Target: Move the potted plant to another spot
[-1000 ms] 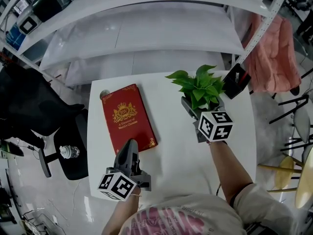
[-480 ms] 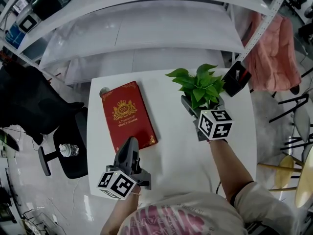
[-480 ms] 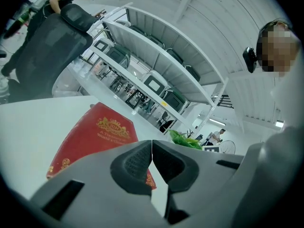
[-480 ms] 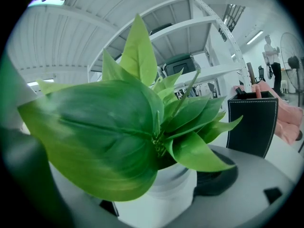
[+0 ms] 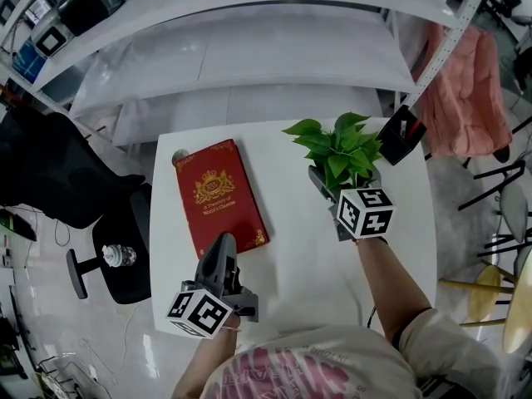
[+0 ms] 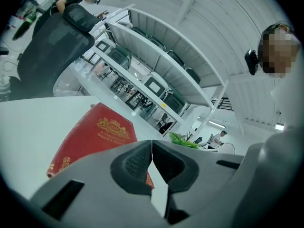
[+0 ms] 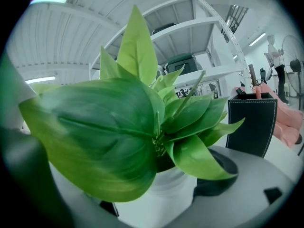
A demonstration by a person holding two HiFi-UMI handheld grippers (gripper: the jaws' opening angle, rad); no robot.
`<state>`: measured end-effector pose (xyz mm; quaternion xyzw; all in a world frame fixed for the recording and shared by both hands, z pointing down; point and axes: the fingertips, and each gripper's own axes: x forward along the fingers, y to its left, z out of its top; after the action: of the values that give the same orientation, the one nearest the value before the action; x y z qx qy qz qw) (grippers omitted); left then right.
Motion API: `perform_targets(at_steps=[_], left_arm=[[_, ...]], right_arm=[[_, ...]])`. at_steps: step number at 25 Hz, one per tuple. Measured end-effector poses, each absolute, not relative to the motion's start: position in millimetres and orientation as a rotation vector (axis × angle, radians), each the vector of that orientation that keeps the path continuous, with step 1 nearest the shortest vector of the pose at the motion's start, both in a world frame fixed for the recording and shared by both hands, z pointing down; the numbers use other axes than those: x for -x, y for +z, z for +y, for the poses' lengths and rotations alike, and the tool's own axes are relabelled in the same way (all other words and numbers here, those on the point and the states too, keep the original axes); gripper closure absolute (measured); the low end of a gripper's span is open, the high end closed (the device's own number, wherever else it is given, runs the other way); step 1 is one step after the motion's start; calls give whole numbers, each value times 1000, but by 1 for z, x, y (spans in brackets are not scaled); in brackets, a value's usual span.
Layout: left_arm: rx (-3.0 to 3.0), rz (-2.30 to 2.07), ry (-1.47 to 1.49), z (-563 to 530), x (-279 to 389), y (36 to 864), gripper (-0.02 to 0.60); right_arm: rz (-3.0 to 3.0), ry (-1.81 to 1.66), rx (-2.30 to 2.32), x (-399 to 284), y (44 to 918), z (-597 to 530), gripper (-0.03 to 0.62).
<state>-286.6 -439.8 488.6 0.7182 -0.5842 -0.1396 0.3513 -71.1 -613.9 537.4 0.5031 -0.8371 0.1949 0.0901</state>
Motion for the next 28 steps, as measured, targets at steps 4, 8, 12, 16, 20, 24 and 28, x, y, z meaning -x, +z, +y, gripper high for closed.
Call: perform_targets(at_steps=[4, 8, 12, 16, 20, 24, 28], left_arm=[[-1860, -1505, -367, -439, 285, 487, 557], [-1862, -1509, -366, -439, 286, 487, 557], [-1864, -1505, -358, -438, 286, 487, 557], [-1864, -1505, -345, -436, 287, 488, 557], [-1862, -1510, -342, -435, 287, 488, 557], [-1858, -1516, -342, -433, 286, 489, 557], [-1851, -1519, -342, -432, 285, 491, 557]], right_arm=[[-2489, 572, -1499, 71, 537, -613, 66], [-2492, 567, -1500, 71, 538, -613, 66], [-2492, 566, -1505, 71, 537, -613, 65], [-2496, 561, -1508, 71, 537, -613, 63], [-2488, 562, -1516, 71, 537, -613, 60], [-2491, 557, -1512, 70, 537, -613, 57], [-2499, 552, -1511, 70, 536, -614, 56]])
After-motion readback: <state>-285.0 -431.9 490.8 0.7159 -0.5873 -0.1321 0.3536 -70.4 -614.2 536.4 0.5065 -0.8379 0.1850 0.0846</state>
